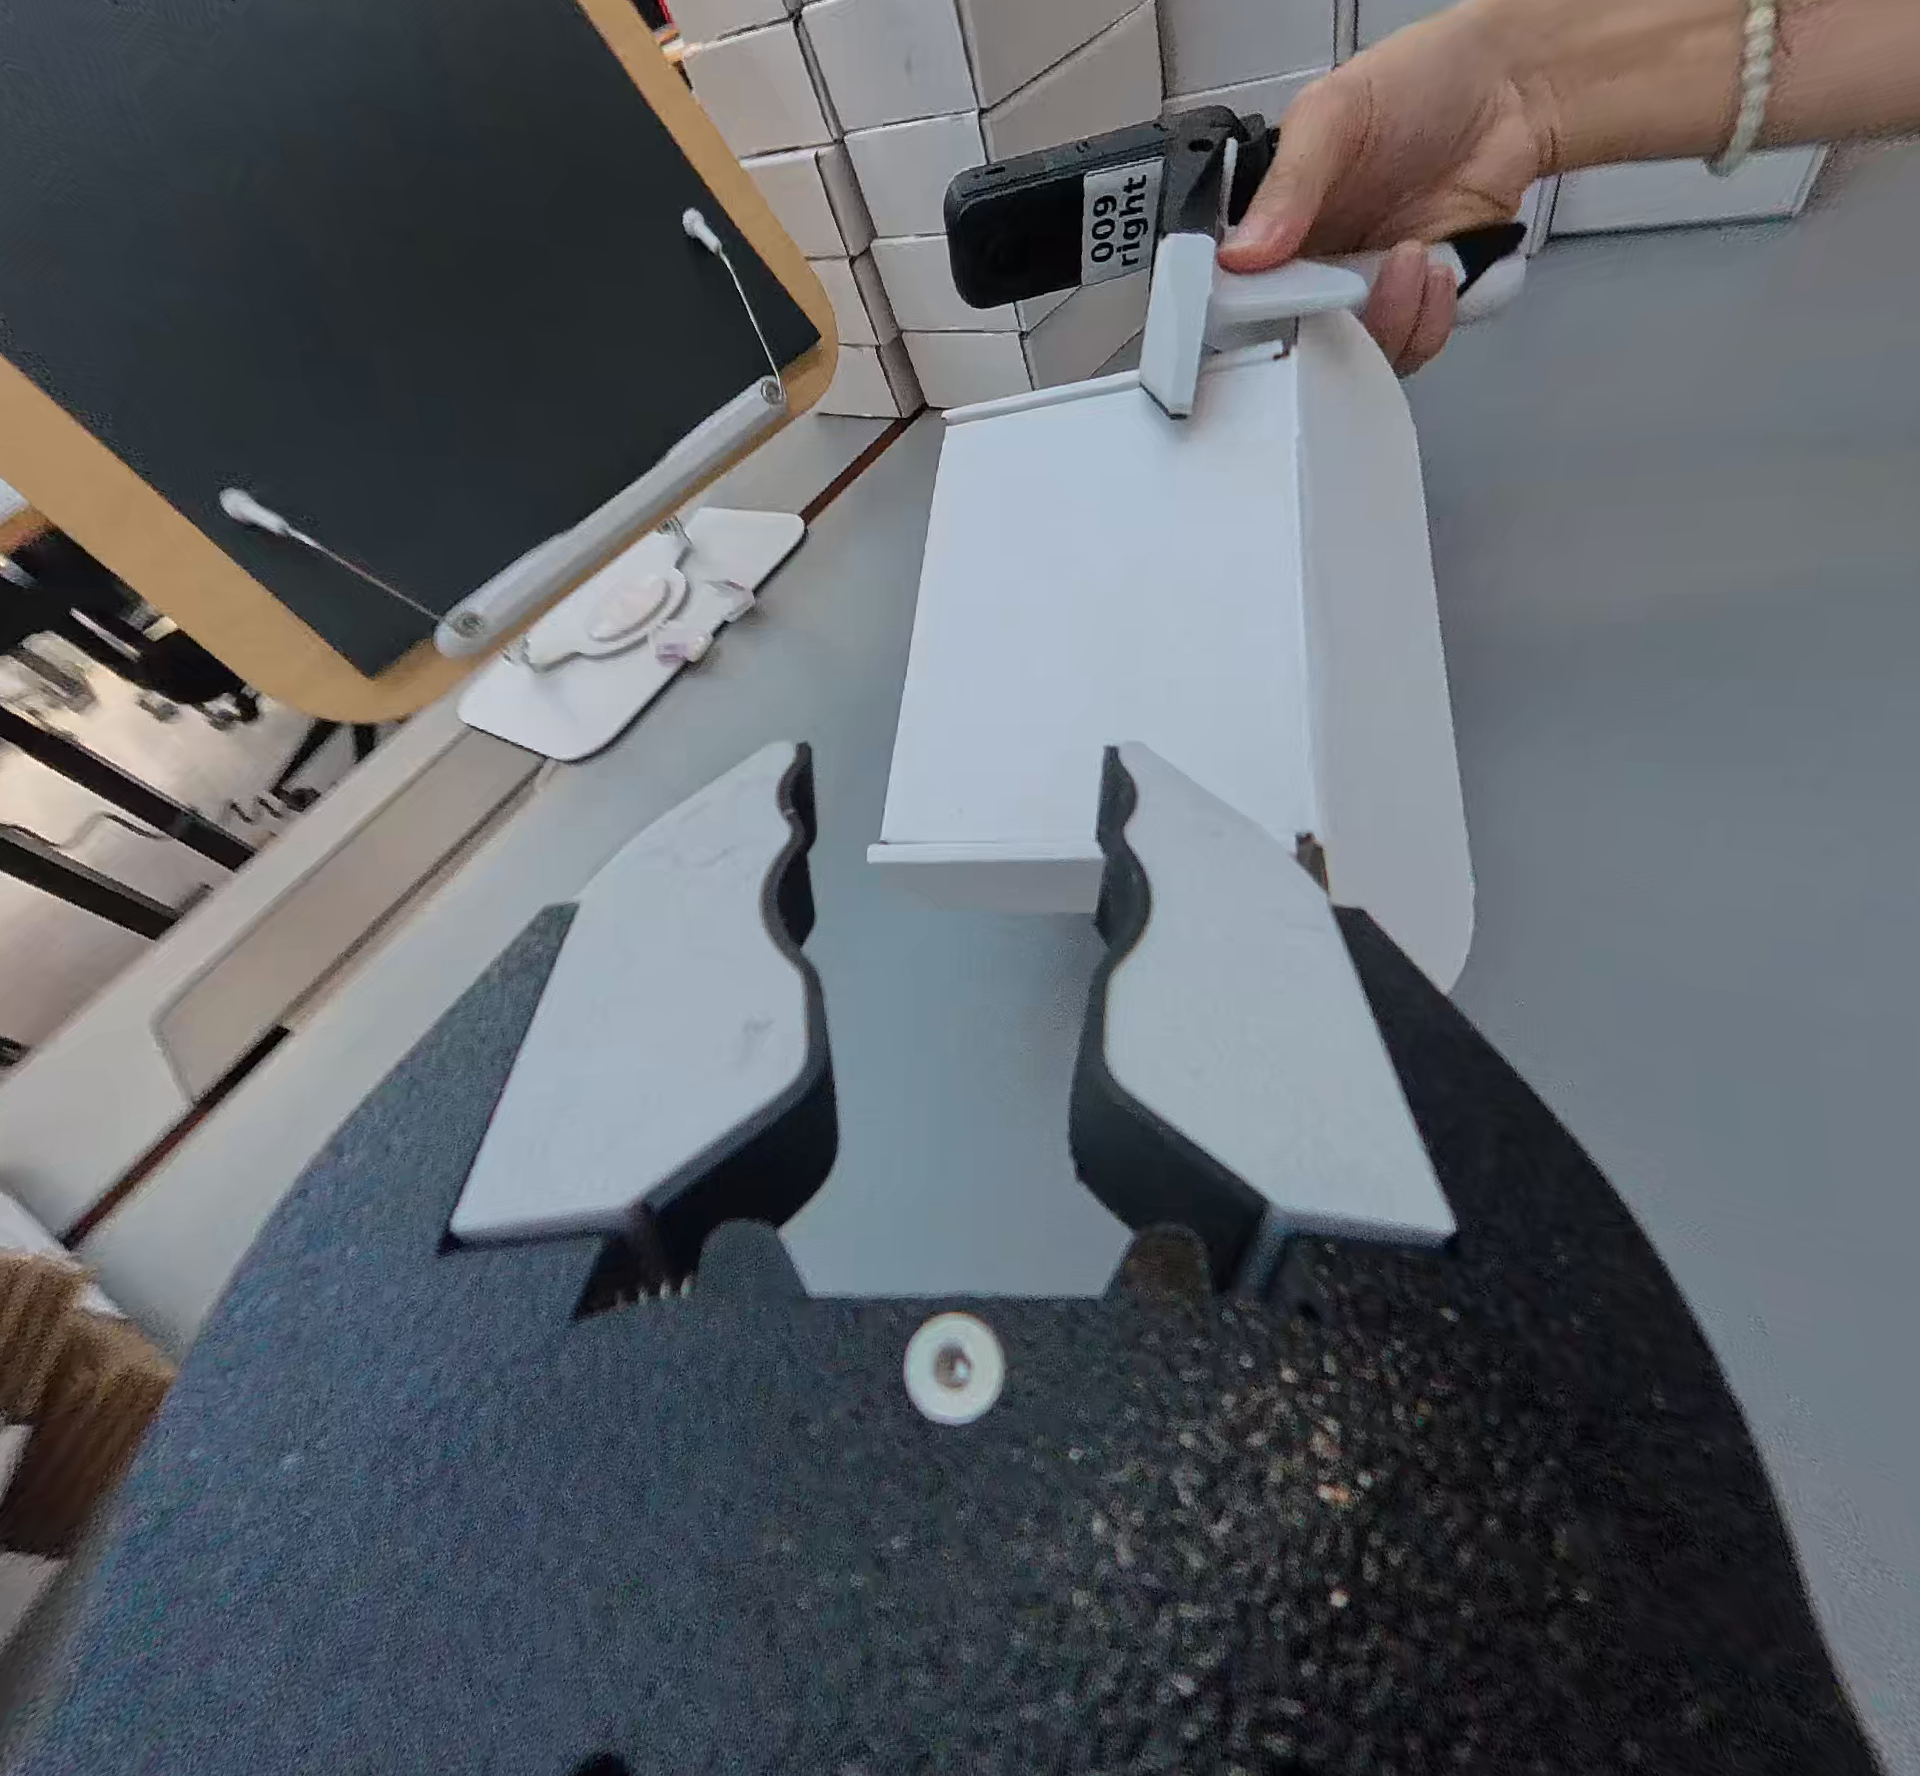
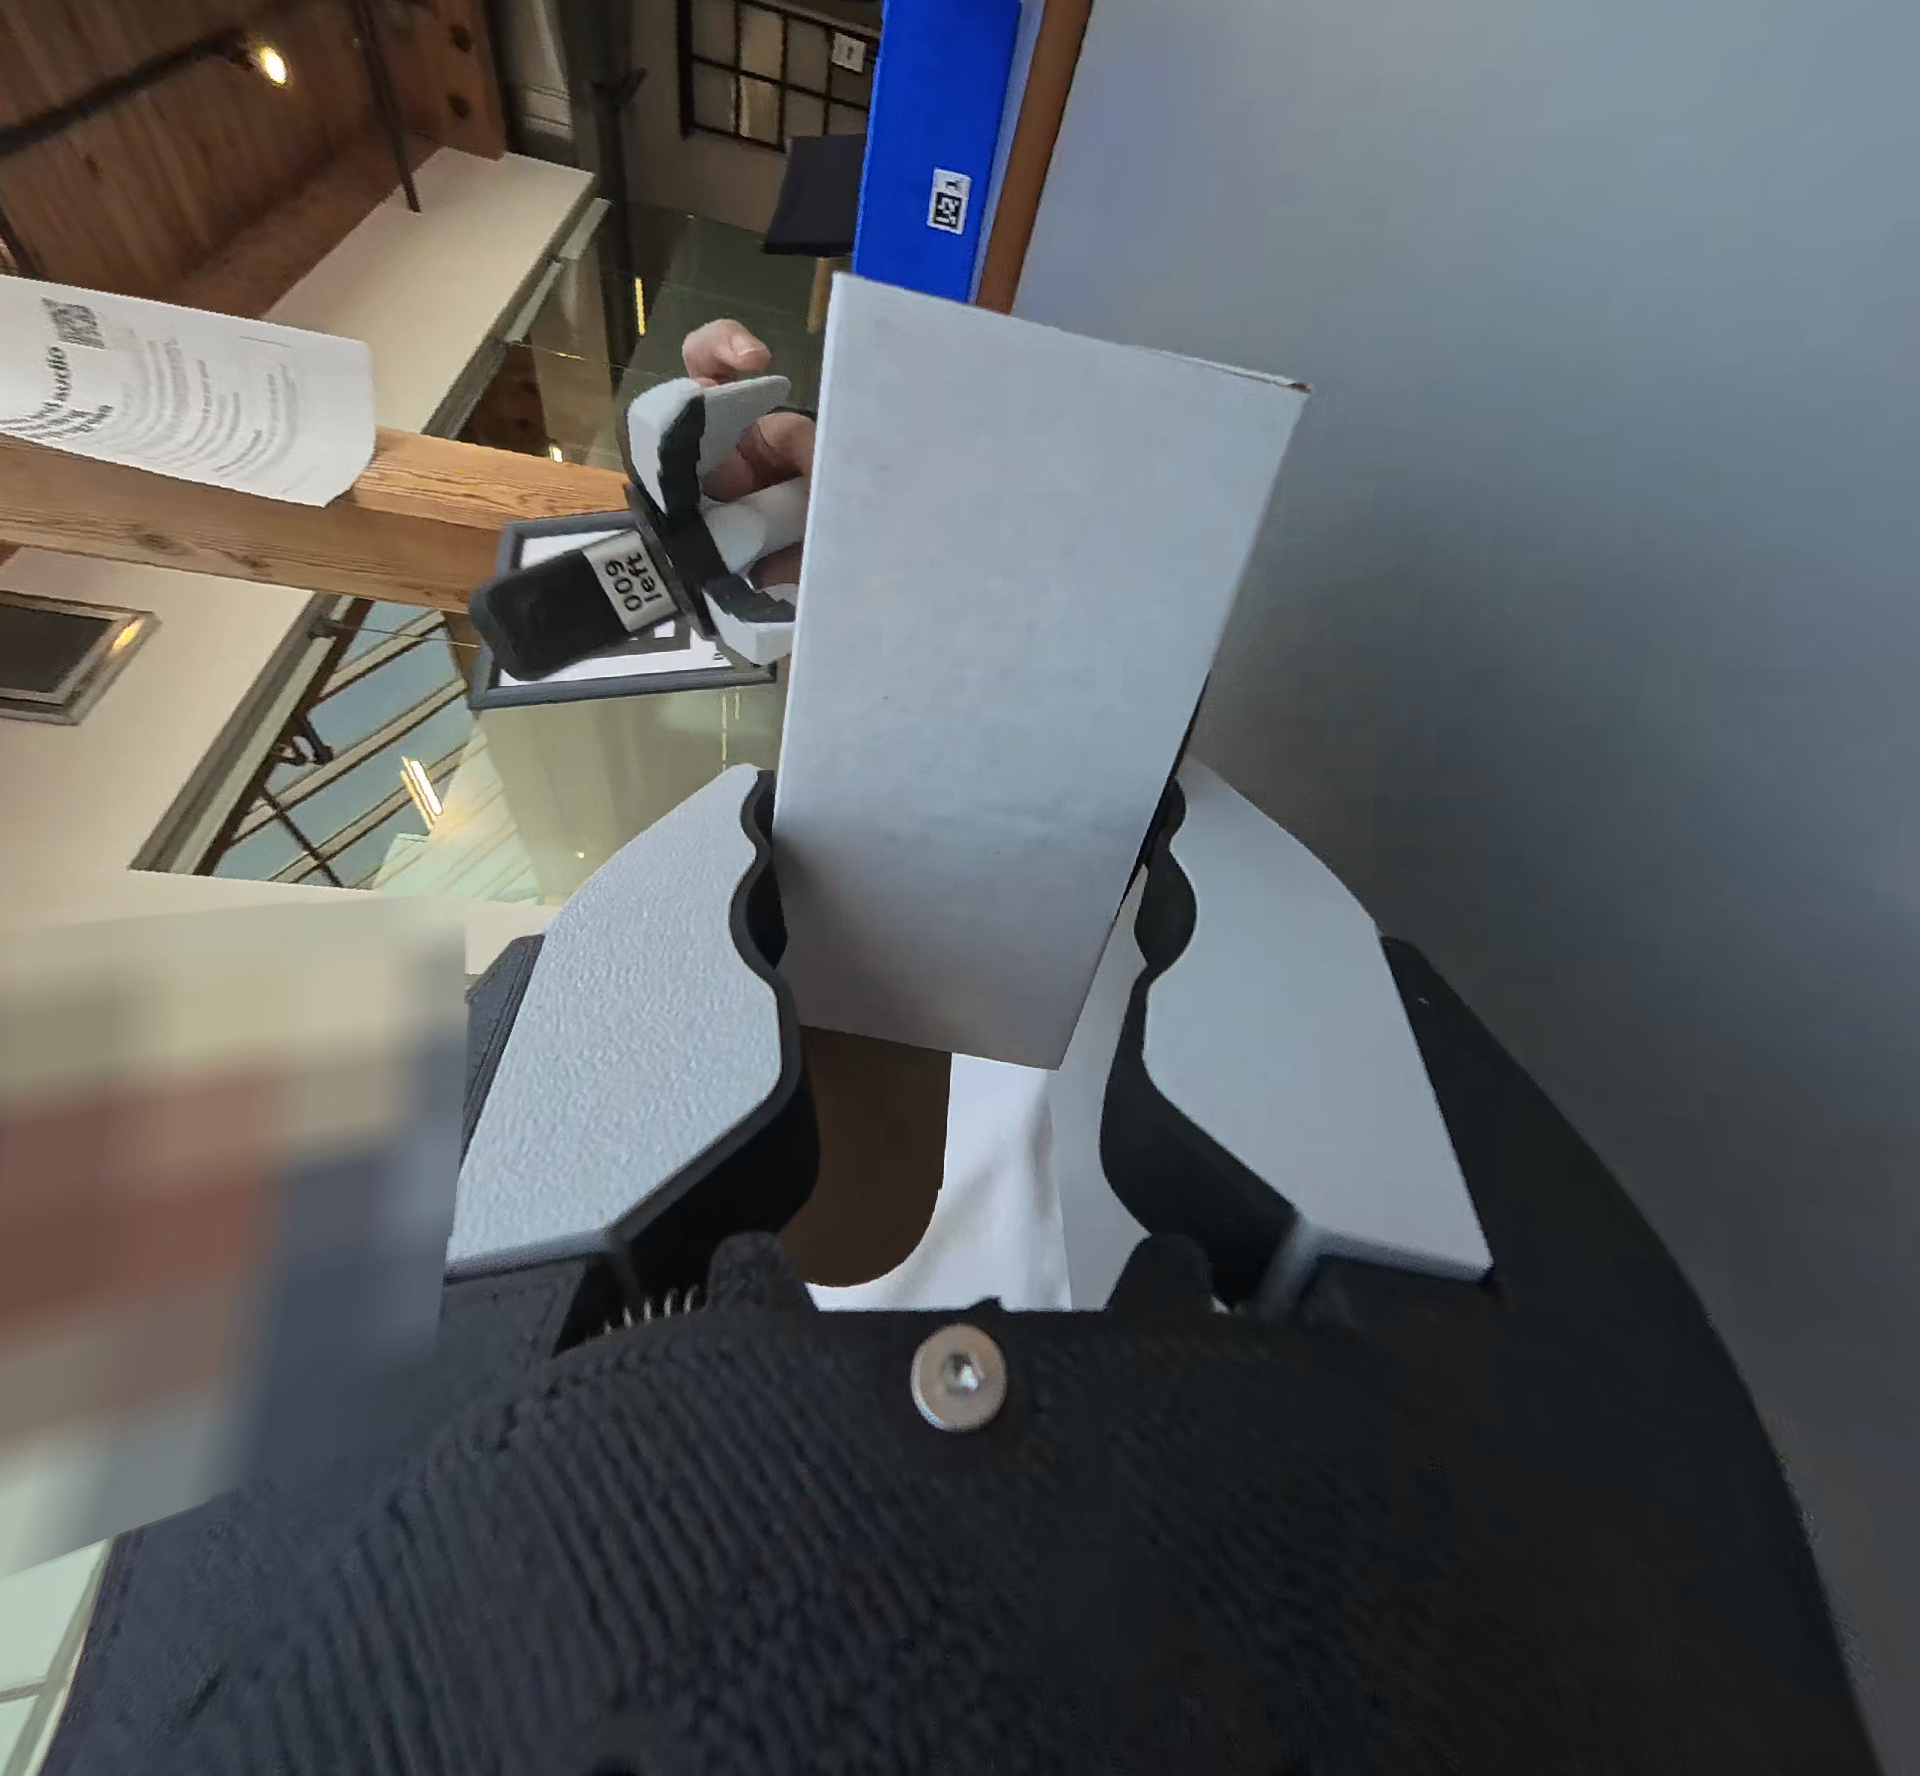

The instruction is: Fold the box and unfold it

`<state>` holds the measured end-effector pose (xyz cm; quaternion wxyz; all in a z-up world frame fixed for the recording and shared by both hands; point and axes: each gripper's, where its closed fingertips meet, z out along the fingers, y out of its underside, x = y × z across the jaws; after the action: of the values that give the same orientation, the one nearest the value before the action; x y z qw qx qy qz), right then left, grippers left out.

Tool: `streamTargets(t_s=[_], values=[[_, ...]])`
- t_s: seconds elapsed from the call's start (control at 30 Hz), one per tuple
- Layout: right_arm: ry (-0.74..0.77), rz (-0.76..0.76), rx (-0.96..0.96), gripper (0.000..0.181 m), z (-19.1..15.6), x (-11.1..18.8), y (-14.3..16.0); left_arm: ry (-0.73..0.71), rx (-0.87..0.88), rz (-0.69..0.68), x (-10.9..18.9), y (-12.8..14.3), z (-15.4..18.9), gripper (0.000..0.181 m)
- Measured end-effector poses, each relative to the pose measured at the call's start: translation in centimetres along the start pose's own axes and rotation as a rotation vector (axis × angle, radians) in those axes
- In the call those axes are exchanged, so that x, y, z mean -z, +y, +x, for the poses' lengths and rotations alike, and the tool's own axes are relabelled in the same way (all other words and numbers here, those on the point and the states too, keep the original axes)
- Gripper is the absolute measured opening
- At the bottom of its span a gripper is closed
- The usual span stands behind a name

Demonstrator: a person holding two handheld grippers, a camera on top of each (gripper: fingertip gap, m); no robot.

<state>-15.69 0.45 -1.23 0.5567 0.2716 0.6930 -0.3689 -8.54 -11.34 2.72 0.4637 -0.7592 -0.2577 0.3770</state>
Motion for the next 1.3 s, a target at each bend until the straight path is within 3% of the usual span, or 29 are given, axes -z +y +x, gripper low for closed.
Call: streamTargets(t_s=[0.03, 0.23, 0.33, 0.5, 0.67, 0.8, 0.93, 0.97, 1.07, 1.23, 1.3], values=[[-0.029, 0.006, 0.000, 0.068, -0.3, 0.4, 0.1, -0.029, -0.123, 0.007, 0.4, -0.7, 0.4, 0.063], [-0.147, 0.011, 0.009, 0.068, -1.6, 1.0, 1.4, -0.260, -0.925, -0.031, 0.6, -1.0, 3.9, 0.087], [-0.183, -0.014, 0.025, 0.068, -2.2, 0.3, 2.2, -0.348, -1.210, 0.049, -0.2, -1.5, 6.0, 0.087], [-0.214, -0.051, 0.032, 0.068, -2.9, -0.8, 3.2, -0.368, -1.361, 0.174, -1.4, -2.2, 8.6, 0.084], [-0.216, -0.053, 0.039, 0.068, -2.9, -0.8, 3.5, -0.318, -1.392, 0.197, -2.0, -2.3, 9.8, 0.067], [-0.235, 0.017, 0.026, 0.071, -2.6, -0.4, 2.9, -0.303, -1.336, 0.135, -2.3, -2.2, 9.9, 0.064], [-0.276, 0.163, 0.129, 0.090, -4.1, 2.0, 1.1, -0.274, -1.147, 0.098, -2.1, -3.2, 9.5, 0.064], [-0.273, 0.217, 0.158, 0.103, -4.7, 2.9, 0.5, -0.268, -1.066, 0.108, -1.8, -3.7, 9.3, 0.064], [-0.181, 0.290, 0.309, 0.119, -6.0, 5.2, 0.3, -0.221, -0.760, 0.161, -0.5, -5.4, 8.2, 0.064], [0.091, 0.371, 0.693, 0.114, -7.4, 7.3, 0.5, -0.008, -0.098, 0.264, 0.8, -5.7, 5.9, 0.064], [0.194, 0.359, 0.818, 0.105, -7.2, 7.2, 0.9, 0.072, 0.074, 0.298, 0.8, -4.9, 5.2, 0.063]])
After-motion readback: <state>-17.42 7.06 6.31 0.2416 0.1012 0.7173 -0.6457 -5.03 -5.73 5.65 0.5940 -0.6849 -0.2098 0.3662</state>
